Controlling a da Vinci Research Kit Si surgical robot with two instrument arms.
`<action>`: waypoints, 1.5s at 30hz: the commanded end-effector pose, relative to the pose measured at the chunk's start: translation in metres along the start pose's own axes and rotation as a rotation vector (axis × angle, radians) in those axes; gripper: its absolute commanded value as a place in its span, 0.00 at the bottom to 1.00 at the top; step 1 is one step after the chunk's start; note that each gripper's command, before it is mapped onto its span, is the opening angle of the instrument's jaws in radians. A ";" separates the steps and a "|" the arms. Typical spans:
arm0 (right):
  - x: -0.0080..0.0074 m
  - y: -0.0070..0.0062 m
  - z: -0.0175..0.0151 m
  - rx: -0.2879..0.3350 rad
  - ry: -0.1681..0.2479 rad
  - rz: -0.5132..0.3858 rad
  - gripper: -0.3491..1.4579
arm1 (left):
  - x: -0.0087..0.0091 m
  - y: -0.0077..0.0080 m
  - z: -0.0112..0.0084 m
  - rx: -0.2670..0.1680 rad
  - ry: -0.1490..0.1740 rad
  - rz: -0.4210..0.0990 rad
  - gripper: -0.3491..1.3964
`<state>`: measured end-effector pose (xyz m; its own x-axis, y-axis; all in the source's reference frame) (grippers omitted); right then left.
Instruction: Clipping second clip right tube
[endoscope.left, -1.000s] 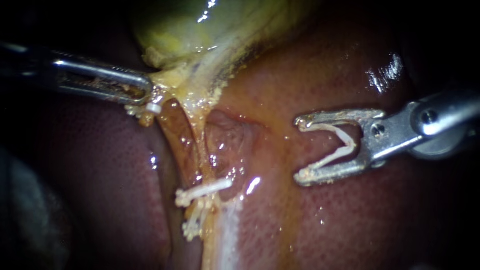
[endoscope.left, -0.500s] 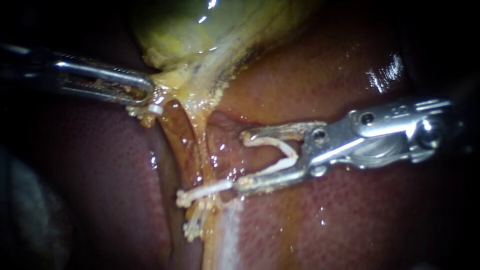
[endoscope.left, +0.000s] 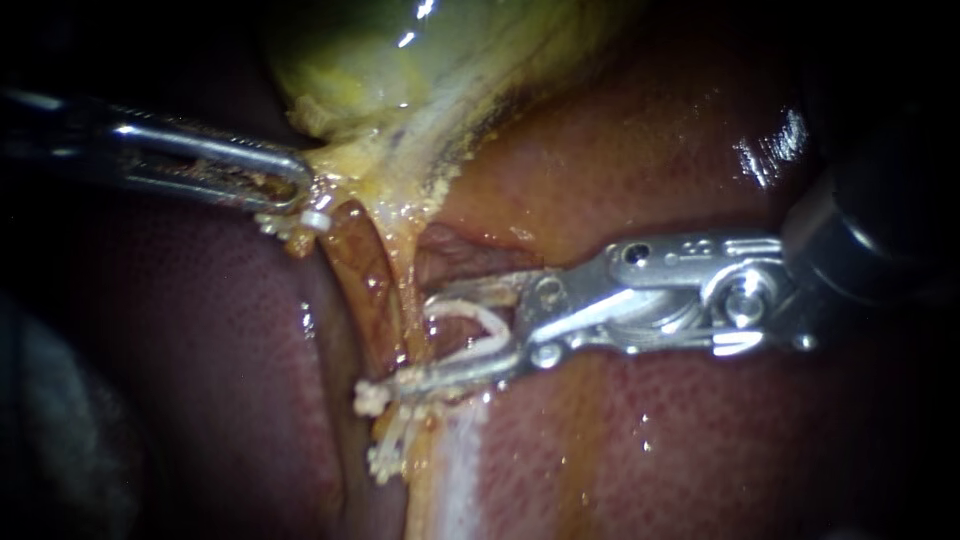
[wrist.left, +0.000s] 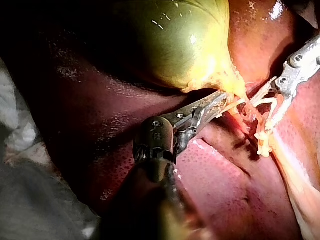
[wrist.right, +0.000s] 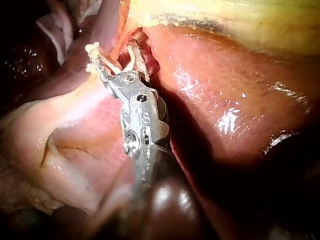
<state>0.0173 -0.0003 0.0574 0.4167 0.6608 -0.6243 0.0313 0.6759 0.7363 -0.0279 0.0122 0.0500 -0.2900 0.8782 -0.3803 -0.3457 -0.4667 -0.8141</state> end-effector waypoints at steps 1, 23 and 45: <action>-0.0001 0.0001 0.0002 0.011 0.010 0.008 0.46 | 0.0000 0.0000 0.0000 0.000 0.000 0.000 0.00; 0.0007 -0.0015 0.0029 0.190 0.131 0.093 0.46 | 0.0000 -0.0001 0.0002 -0.002 -0.001 0.000 0.00; 0.0026 -0.0044 0.0018 0.290 0.144 0.122 0.25 | -0.0001 -0.0002 0.0001 -0.002 -0.001 0.001 0.00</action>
<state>0.0198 -0.0021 0.0530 0.3029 0.7846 -0.5409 0.2510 0.4819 0.8395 -0.0280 0.0122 0.0502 -0.2914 0.8778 -0.3803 -0.3438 -0.4671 -0.8147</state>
